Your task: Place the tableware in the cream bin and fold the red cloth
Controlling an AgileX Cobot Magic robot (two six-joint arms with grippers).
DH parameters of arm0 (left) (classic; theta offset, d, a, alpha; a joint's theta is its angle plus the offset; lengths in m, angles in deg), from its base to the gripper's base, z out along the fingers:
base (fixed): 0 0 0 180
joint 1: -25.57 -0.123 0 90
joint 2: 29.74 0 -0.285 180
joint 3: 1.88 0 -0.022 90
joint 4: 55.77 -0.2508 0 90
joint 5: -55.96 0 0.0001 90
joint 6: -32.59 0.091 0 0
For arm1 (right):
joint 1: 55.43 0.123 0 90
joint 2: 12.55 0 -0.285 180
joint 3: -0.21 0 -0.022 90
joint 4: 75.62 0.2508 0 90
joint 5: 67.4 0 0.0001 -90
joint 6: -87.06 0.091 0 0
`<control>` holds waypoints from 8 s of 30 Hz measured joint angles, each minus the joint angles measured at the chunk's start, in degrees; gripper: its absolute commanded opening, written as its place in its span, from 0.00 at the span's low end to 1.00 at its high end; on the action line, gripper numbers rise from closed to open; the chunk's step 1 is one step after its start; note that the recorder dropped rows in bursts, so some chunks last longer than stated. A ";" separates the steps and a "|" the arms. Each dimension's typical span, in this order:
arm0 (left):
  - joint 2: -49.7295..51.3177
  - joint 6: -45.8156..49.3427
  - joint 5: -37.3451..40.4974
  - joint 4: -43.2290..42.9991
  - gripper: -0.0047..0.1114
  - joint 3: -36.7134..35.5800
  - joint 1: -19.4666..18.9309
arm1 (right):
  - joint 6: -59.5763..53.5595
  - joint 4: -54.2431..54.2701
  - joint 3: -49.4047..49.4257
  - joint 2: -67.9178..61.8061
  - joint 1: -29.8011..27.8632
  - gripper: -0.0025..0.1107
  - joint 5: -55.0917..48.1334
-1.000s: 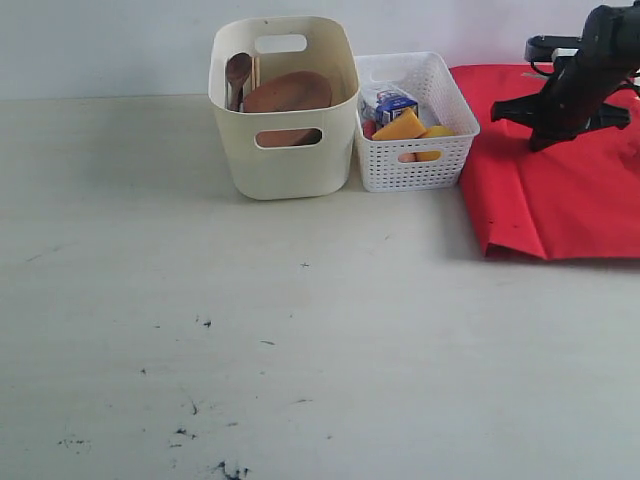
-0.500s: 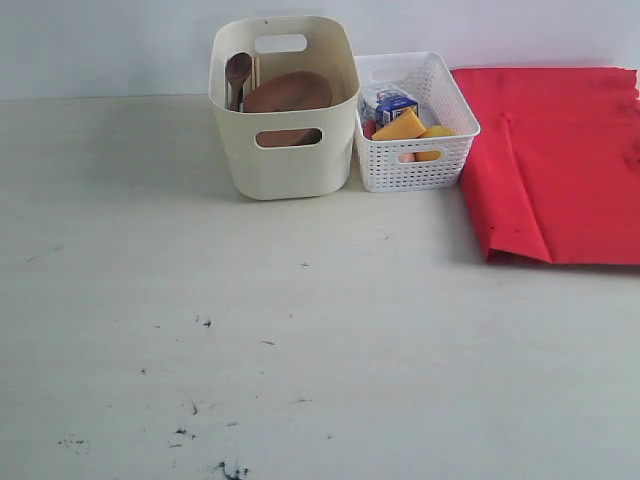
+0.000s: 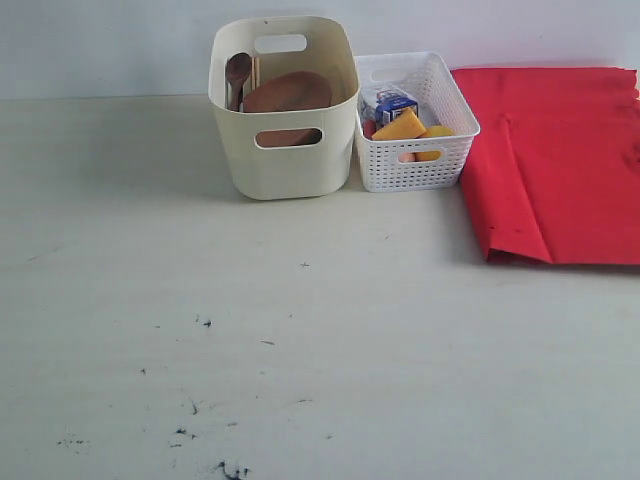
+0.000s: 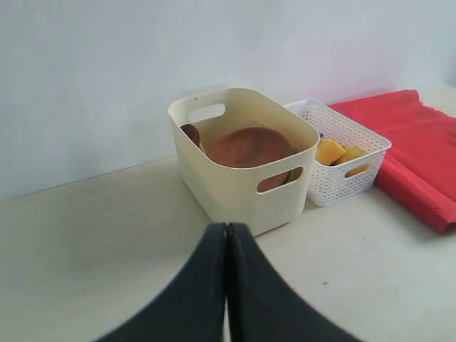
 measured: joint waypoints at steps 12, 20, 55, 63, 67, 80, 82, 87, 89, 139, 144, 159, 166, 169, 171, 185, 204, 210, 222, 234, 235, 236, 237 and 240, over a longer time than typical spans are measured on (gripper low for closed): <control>0.00 0.00 -0.93 0.00 0.04 0.00 0.00 | -3.21 0.00 3.44 15.74 0.00 0.02 -0.87; 0.00 0.00 -2.78 0.00 0.04 0.00 0.00 | -3.66 -0.08 19.36 29.66 0.00 0.02 4.80; 0.00 0.10 -4.01 0.00 0.04 0.00 0.00 | -13.53 7.46 74.78 68.43 0.00 0.02 24.33; 0.00 0.10 -4.01 0.00 0.04 0.00 0.00 | -13.40 7.46 74.78 68.51 0.00 0.02 24.33; 0.00 0.10 -4.01 0.00 0.04 0.00 0.00 | -13.40 7.46 74.78 68.51 0.00 0.02 24.33; -5.08 8.12 -4.48 7.69 0.04 -6.31 -2.82 | -13.40 7.59 74.78 68.51 0.00 0.02 24.33; -7.03 8.50 -5.05 9.29 0.04 -8.90 -5.21 | -13.40 7.59 74.78 68.51 0.00 0.02 24.33; -12.59 8.90 -6.05 11.77 0.04 -15.43 -12.72 | -13.40 7.59 74.78 68.51 0.00 0.02 24.33; -14.93 8.89 -6.19 12.40 0.04 -17.78 -15.33 | -13.40 7.59 74.78 68.51 0.00 0.02 24.33; -28.92 15.29 -2.55 17.70 0.04 -29.37 -33.68 | -13.40 7.59 74.78 68.51 0.00 0.02 24.33; -28.92 15.29 -2.45 17.70 0.04 -29.37 -33.68 | -10.42 7.59 78.25 68.55 0.00 0.02 26.23; -28.92 15.29 -2.45 17.70 0.04 -29.37 -33.68 | -3.66 6.00 97.88 79.28 0.00 0.02 32.73; -28.92 15.29 -2.45 17.70 0.04 -29.37 -33.68 | -3.66 4.74 102.67 82.60 0.00 0.02 33.09; -28.92 15.29 -2.45 17.70 0.04 -29.37 -33.68 | -3.31 4.64 103.71 82.60 0.00 0.02 33.84; -28.92 15.29 -2.45 17.70 0.04 -29.37 -33.68 | -2.44 4.64 103.94 82.60 0.00 0.02 34.47; -28.92 15.29 -2.45 17.70 0.04 -29.37 -33.68 | -0.93 4.64 103.94 82.60 0.00 0.02 36.27; -28.92 15.29 -2.45 17.70 0.04 -29.37 -33.68 | -0.85 4.64 103.94 82.60 0.00 0.02 36.27; -28.92 15.29 -2.01 17.70 0.04 -29.37 -33.68 | -0.85 4.64 103.94 82.60 0.00 0.02 36.27; -28.92 15.29 -0.35 17.70 0.04 -29.37 -33.68 | -0.85 4.64 103.94 82.60 0.00 0.02 36.27; -28.92 15.29 -0.35 17.70 0.04 -29.37 -33.68 | -0.85 4.64 103.94 82.60 0.00 0.02 36.27; -28.92 15.29 -0.35 17.70 0.04 -29.37 -33.68 | -0.85 4.64 103.94 82.60 0.00 0.02 36.27; -28.92 15.29 -0.35 17.70 0.04 -29.37 -33.68 | -0.85 4.64 103.94 82.60 0.00 0.02 36.27; -28.92 15.29 -0.35 17.70 0.04 -29.37 -33.68 | -0.85 4.64 103.94 82.60 0.00 0.02 36.27; -28.92 15.29 -0.35 17.70 0.04 -29.37 -33.68 | -0.85 4.64 103.94 82.60 0.00 0.02 36.27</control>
